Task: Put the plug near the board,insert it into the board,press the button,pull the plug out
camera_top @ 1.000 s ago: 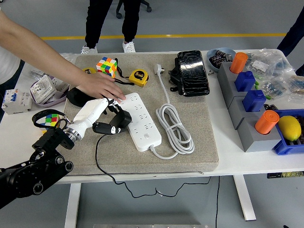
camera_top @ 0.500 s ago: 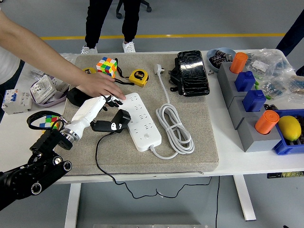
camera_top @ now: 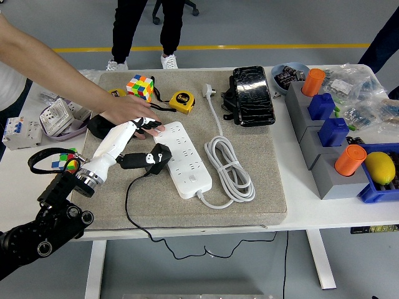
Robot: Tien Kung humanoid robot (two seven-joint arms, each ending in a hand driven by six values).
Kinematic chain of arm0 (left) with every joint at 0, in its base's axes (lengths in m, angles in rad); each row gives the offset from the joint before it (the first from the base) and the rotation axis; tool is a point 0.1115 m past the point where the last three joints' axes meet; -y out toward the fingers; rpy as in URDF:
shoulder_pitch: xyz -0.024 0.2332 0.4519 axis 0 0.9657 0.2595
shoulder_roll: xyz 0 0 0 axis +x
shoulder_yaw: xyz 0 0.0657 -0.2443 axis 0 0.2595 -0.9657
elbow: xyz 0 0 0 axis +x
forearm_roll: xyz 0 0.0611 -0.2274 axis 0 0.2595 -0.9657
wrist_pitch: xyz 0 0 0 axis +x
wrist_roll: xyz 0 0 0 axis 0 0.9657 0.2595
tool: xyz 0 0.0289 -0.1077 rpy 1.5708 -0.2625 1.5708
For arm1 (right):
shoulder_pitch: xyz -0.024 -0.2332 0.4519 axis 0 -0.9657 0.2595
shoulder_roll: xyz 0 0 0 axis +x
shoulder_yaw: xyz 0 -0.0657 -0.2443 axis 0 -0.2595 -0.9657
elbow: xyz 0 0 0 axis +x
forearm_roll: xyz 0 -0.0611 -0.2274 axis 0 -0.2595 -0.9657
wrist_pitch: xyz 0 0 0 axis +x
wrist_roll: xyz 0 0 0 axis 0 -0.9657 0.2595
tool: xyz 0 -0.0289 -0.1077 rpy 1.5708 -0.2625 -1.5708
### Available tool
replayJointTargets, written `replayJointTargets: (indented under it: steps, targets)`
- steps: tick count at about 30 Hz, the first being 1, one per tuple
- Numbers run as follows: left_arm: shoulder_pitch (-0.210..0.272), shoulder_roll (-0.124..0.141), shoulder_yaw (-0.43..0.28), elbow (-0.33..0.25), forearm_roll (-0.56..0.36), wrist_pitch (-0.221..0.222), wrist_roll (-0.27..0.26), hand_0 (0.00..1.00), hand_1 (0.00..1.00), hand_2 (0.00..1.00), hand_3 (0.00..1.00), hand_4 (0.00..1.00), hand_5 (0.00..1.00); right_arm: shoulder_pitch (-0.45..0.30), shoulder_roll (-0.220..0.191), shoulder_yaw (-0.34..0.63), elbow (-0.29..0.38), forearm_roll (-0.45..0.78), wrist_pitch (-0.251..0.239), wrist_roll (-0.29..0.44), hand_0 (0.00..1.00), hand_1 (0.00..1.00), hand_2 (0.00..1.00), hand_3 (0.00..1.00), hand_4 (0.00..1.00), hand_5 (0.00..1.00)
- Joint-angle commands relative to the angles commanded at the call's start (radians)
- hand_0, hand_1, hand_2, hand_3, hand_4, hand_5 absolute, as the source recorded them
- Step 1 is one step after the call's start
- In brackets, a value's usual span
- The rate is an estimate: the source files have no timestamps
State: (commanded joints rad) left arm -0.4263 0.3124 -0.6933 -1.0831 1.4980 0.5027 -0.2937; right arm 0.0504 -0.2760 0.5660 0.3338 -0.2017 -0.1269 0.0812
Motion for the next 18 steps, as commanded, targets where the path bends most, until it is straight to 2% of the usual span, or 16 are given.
replayJointTargets:
  steps: [1, 2, 7, 8, 13, 14, 18]
  targets:
    - [0.006, 0.001, -0.006, -0.008, -0.002, 0.006, -0.003, 0.611, 0.719, 0.745, 0.756, 0.998, 0.534, 0.000, 0.000, 0.000, 0.000, 0.000, 0.000, 0.000, 0.572, 0.640, 0.606, 0.540, 0.926, 0.481]
    - [0.014, 0.003, -0.013, -0.018, -0.002, 0.013, -0.005, 0.559, 0.665, 0.685, 0.722, 0.998, 0.460, 0.000, 0.000, 0.000, 0.000, -0.001, 0.000, 0.000, 0.570, 0.639, 0.606, 0.540, 0.926, 0.481]
    - [0.053, 0.010, -0.050, -0.066, -0.007, 0.044, -0.011, 0.559, 0.665, 0.685, 0.722, 0.998, 0.460, -0.002, 0.000, -0.002, 0.000, -0.001, 0.000, 0.000, 0.570, 0.639, 0.606, 0.540, 0.926, 0.481]
    - [0.064, 0.012, -0.062, -0.082, -0.005, 0.052, -0.006, 0.387, 0.509, 0.521, 0.612, 0.857, 0.345, -0.002, 0.000, -0.002, 0.000, -0.001, 0.000, 0.000, 0.571, 0.639, 0.607, 0.540, 0.926, 0.480]
    - [0.101, 0.022, -0.103, -0.134, 0.055, 0.058, 0.041, 0.387, 0.509, 0.521, 0.612, 0.857, 0.345, -0.003, -0.002, 0.000, 0.000, -0.002, 0.000, -0.001, 0.571, 0.639, 0.607, 0.540, 0.926, 0.480]
    - [0.105, 0.024, -0.108, -0.140, 0.064, 0.055, 0.049, 0.246, 0.262, 0.391, 0.602, 0.763, 0.234, -0.003, -0.002, 0.000, 0.000, -0.002, 0.000, -0.001, 0.570, 0.640, 0.606, 0.541, 0.926, 0.480]
    - [0.126, 0.032, -0.120, -0.158, 0.090, 0.044, 0.083, 0.246, 0.262, 0.391, 0.602, 0.763, 0.234, -0.003, -0.003, 0.001, 0.001, -0.004, 0.000, -0.001, 0.570, 0.640, 0.606, 0.541, 0.926, 0.480]
